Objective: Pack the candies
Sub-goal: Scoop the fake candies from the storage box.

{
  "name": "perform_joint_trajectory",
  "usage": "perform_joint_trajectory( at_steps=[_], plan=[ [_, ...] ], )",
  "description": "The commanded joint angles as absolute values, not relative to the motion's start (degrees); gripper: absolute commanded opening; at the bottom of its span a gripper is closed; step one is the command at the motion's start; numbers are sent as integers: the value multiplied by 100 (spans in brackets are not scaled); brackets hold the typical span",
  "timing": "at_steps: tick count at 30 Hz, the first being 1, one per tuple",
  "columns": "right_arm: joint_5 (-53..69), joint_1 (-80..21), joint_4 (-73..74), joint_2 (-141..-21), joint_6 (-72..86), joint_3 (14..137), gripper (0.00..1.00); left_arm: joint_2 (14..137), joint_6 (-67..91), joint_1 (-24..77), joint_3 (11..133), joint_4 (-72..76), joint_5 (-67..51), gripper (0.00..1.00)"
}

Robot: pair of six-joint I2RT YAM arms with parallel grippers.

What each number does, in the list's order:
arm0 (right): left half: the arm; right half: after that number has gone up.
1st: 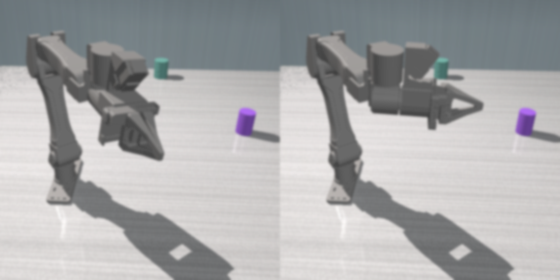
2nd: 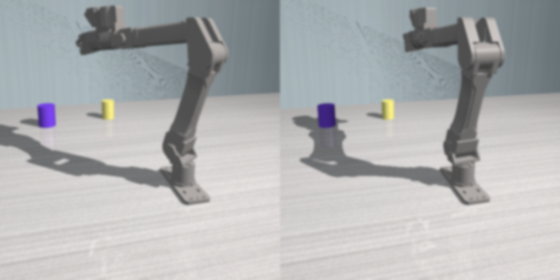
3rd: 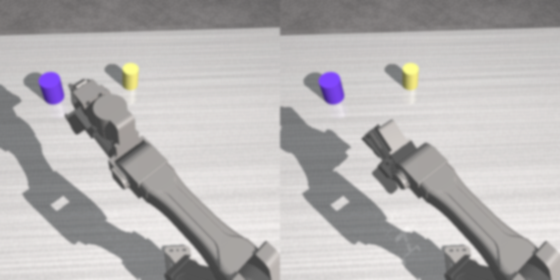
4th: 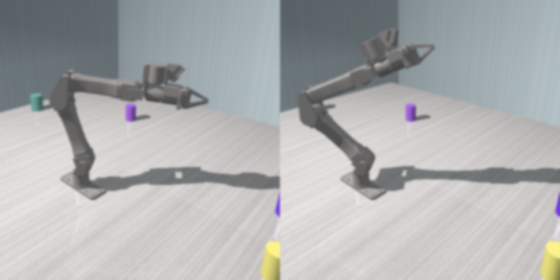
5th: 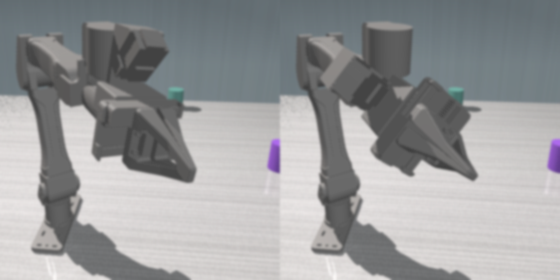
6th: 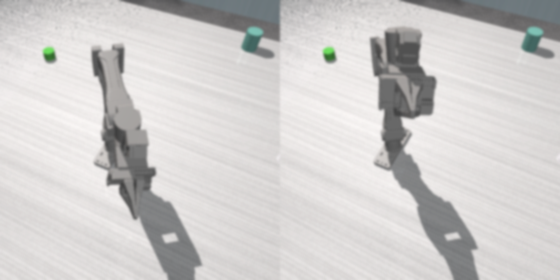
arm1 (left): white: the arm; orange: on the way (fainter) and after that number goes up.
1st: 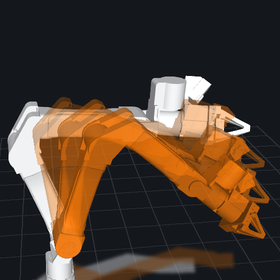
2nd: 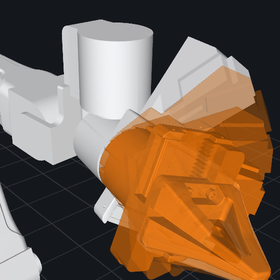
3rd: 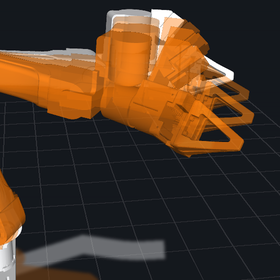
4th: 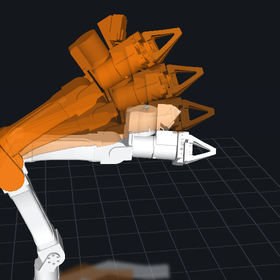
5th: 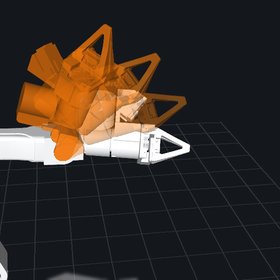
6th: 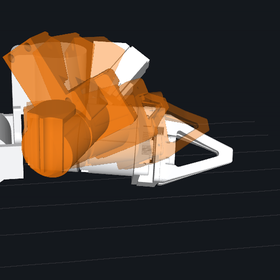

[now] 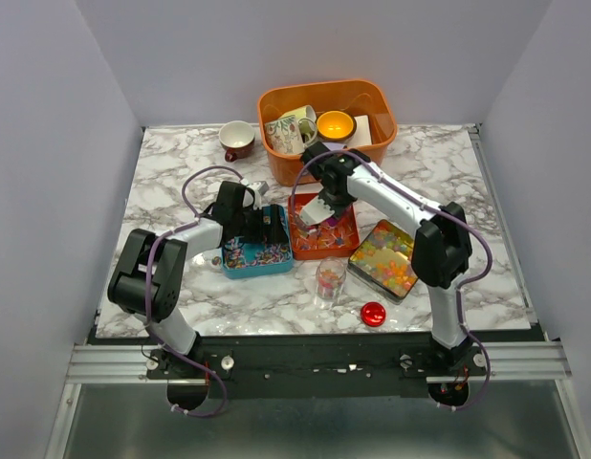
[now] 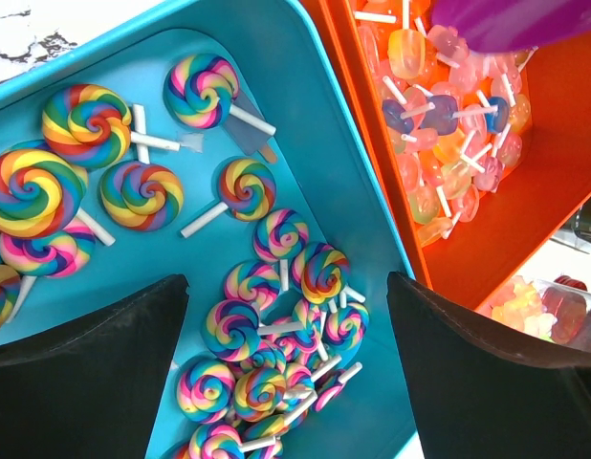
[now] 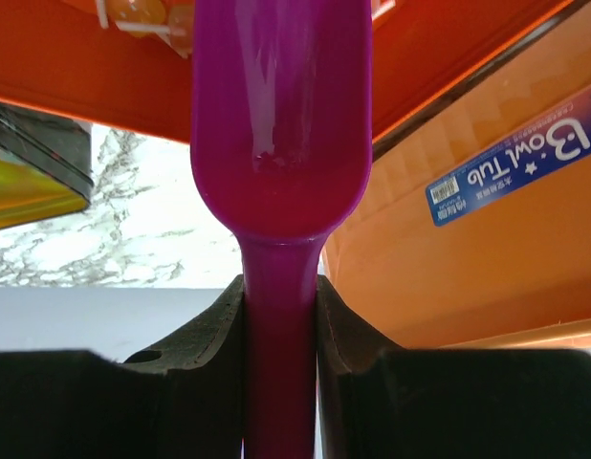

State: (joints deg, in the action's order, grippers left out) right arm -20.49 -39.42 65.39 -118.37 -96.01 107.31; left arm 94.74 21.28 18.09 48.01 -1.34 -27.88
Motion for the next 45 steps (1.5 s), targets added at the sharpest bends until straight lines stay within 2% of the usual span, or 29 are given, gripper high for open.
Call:
perform_joint_trajectory(
  at_steps=[1,10,16,28,37,45],
  plan=[
    [-1258,-4104,6908,-11707,-9510,10363,1,9738,2118,1863,4799,-141,-2865,99],
    [-1099,-4148,6531,-11653,-9703,9984,1,9747,2074,1863,4860,-246,-2883,99],
    [-809,-4350,6557,-12111,-9264,10371,1,9738,2066,1872,4825,-150,-2962,99],
    [-352,-4447,5828,-12058,-9237,9686,1,9967,2153,1872,4983,-106,-3050,99],
    [1027,-4368,5730,-12612,-8412,10388,1,10046,2101,1855,5177,-263,-3111,99],
    [2275,-3806,6591,-12753,-8402,10820,1,9739,1872,1811,5098,-589,-3120,99]
  ],
)
